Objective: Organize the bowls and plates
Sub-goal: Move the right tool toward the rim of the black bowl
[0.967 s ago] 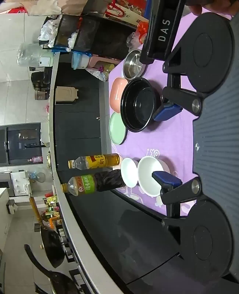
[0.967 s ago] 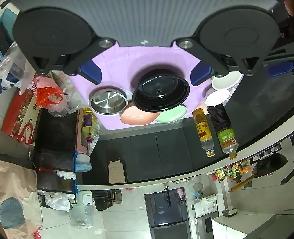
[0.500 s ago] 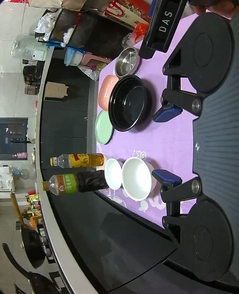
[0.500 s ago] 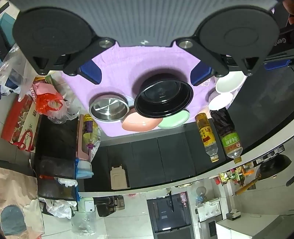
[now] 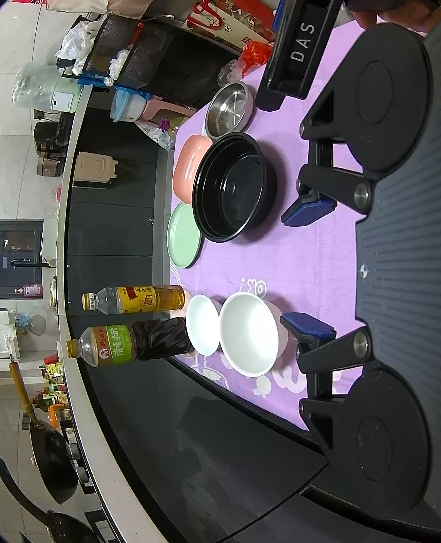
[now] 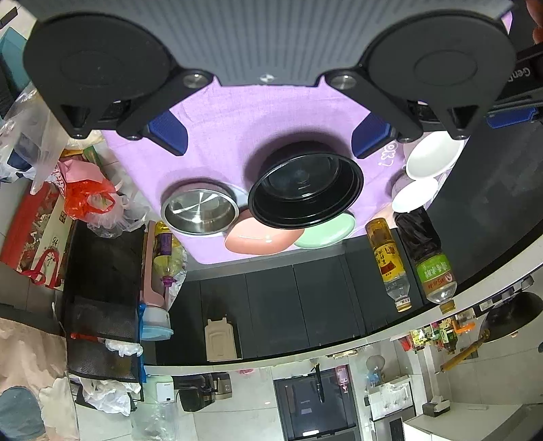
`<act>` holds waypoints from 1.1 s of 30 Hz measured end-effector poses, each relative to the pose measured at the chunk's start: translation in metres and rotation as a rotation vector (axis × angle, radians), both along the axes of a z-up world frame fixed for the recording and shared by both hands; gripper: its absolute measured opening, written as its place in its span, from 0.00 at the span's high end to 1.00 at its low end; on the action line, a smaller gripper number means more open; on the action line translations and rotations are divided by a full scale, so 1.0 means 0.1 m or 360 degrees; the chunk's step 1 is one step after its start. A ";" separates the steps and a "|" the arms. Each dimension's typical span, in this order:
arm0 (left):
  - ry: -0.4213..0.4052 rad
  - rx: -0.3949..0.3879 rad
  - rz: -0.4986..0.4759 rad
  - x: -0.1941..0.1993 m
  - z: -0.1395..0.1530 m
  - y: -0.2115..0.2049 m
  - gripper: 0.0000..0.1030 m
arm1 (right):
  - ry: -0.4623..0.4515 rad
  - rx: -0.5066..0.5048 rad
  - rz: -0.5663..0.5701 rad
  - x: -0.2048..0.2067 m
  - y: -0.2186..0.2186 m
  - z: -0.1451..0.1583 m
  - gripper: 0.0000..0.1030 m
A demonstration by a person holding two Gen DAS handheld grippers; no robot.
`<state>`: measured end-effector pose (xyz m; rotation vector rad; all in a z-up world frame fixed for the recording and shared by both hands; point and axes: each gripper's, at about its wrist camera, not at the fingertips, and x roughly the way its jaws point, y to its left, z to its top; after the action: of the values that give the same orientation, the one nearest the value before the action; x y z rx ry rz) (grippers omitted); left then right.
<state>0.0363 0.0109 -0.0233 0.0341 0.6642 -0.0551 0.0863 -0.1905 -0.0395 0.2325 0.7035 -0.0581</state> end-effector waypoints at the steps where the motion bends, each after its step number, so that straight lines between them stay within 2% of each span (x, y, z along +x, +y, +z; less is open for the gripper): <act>1: 0.0001 -0.0002 0.0001 0.01 0.00 0.00 0.48 | -0.0001 -0.0001 0.0001 0.00 0.00 0.00 0.32; 12: -0.0012 -0.0016 -0.0005 0.06 -0.01 0.04 0.48 | 0.0019 -0.0010 0.0013 0.07 0.03 -0.02 0.32; 19: 0.0019 -0.0026 -0.0006 0.13 -0.03 0.04 0.52 | 0.0021 -0.0019 0.0020 0.09 0.04 -0.03 0.32; 30: 0.0045 -0.0041 0.0032 0.22 -0.08 0.05 0.52 | 0.0045 -0.0017 0.0026 0.19 0.03 -0.06 0.32; 33: 0.0036 -0.0058 0.0047 0.24 -0.12 0.06 0.64 | 0.0053 -0.0009 0.0024 0.22 0.01 -0.08 0.32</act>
<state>0.0603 0.0172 -0.0352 -0.0115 0.6857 -0.0390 0.1083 -0.1892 -0.0476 0.2211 0.7383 -0.0500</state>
